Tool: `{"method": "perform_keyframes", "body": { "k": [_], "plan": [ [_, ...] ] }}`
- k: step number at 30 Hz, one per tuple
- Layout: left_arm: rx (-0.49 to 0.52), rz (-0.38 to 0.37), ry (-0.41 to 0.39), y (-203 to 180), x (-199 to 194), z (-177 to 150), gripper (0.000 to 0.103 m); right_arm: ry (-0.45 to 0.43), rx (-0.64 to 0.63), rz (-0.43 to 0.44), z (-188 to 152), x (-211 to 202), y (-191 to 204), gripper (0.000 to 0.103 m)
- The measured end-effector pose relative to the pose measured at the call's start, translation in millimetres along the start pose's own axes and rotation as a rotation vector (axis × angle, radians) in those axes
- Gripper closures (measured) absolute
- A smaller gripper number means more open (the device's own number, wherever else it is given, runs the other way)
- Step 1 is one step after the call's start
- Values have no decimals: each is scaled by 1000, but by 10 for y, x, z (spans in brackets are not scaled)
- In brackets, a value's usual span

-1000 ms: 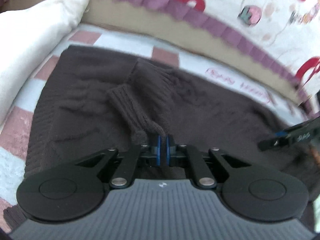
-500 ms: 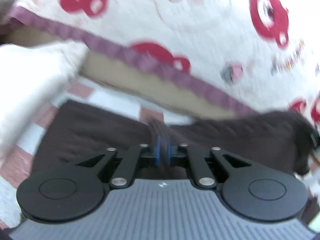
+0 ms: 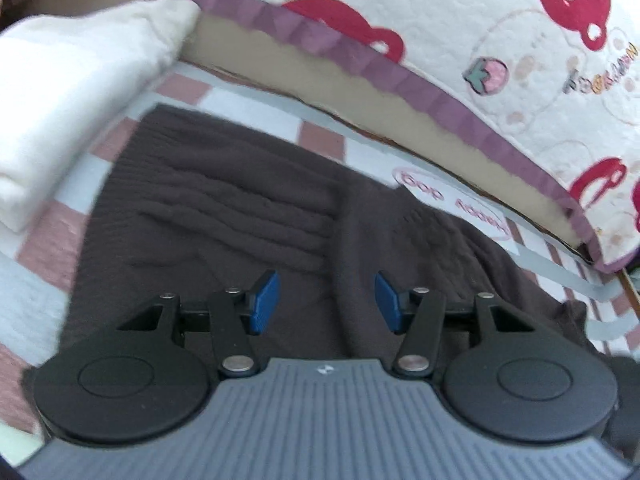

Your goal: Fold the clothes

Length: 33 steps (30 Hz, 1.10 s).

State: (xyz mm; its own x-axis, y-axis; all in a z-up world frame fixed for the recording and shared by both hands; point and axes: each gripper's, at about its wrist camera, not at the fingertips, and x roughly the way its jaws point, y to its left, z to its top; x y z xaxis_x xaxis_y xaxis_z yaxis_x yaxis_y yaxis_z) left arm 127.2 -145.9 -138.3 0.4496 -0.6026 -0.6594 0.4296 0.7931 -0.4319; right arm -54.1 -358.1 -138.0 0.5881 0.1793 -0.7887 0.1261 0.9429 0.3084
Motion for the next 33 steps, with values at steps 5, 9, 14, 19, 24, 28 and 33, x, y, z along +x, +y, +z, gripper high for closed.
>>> {"method": "perform_keyframes", "body": {
  "k": [5,9,14,19,24,28,33],
  "plan": [
    [6,-24,31,-12,40,2,51,-63,186,1,333,288,-322,50],
    [-44,-29,43,128,-6,74,51,-187,-38,-33,492,282,120,92],
    [-197,-103,21,447,-252,182,49,-195,-560,-25,269,178,1182,92],
    [-270,-113,34,603,-379,66,49,104,-654,15,-252,564,1438,84],
    [-152,-28,6,360,-517,-7,46,95,-345,178,-228,224,1030,65],
    [-80,81,-42,297,-593,-8,39,12,-125,83,-168,-80,391,63],
    [-54,182,57,384,-338,-68,38,-92,131,-131,-112,-436,-439,62]
  ]
}}
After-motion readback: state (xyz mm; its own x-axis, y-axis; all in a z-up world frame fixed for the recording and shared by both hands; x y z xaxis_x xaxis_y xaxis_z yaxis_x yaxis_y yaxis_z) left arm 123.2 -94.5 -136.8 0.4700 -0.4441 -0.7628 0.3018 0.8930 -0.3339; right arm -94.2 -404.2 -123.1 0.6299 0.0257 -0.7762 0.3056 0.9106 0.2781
